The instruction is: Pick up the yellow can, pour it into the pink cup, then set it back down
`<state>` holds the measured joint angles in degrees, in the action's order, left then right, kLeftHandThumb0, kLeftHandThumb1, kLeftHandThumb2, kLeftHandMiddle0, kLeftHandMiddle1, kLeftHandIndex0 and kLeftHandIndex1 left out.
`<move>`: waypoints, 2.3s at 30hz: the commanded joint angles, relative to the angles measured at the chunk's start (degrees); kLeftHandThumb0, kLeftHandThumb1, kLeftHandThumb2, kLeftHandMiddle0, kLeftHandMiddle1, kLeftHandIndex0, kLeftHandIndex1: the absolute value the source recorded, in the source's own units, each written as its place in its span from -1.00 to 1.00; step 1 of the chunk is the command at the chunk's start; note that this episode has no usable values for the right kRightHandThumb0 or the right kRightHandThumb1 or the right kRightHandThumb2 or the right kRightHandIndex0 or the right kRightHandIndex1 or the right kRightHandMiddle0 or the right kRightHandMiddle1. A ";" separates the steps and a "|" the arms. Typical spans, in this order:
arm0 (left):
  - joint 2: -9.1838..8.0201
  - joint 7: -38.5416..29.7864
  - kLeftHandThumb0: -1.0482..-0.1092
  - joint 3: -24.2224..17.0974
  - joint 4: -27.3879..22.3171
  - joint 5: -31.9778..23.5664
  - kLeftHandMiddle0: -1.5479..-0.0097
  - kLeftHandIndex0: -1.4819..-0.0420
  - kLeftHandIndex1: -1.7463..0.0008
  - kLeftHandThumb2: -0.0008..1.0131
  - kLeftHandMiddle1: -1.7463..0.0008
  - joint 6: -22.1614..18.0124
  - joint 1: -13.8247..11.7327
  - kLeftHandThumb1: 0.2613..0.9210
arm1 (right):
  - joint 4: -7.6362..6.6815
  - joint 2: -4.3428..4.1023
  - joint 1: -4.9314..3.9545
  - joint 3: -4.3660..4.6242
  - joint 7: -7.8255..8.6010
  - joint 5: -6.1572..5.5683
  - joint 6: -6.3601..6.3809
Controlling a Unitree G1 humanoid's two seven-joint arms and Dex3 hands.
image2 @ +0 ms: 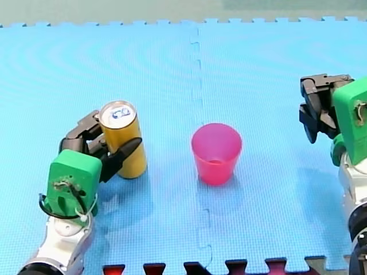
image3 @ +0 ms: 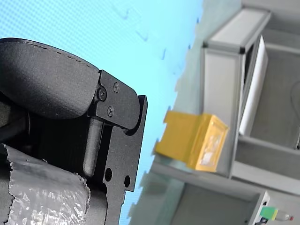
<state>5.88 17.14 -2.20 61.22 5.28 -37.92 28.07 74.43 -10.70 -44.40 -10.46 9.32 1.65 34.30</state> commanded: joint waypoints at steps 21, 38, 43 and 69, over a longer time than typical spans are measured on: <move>-0.62 6.00 0.42 3.69 -3.69 6.94 -0.64 -0.58 0.99 -1.00 0.99 1.94 3.29 0.68 | 0.18 0.63 0.39 -0.87 2.51 -1.23 1.11; -2.27 9.02 0.36 6.76 1.24 11.09 -0.65 -0.55 1.00 -1.00 0.99 4.84 9.40 0.67 | 0.34 1.03 0.78 -0.59 2.01 -0.87 1.49; -2.36 9.78 0.34 7.56 2.35 11.86 -0.64 -0.55 1.00 -1.00 1.00 3.89 10.33 0.66 | 0.50 0.97 0.81 -0.52 2.24 -0.73 1.69; -3.80 14.39 0.29 13.05 2.60 18.15 -0.67 -0.58 0.99 -1.00 0.99 1.04 14.34 0.64 | 0.97 1.53 0.89 -0.49 2.91 0.05 4.01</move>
<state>2.40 31.64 10.75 63.80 23.60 -36.07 41.57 75.44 -9.15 -43.45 -10.95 12.39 1.67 37.86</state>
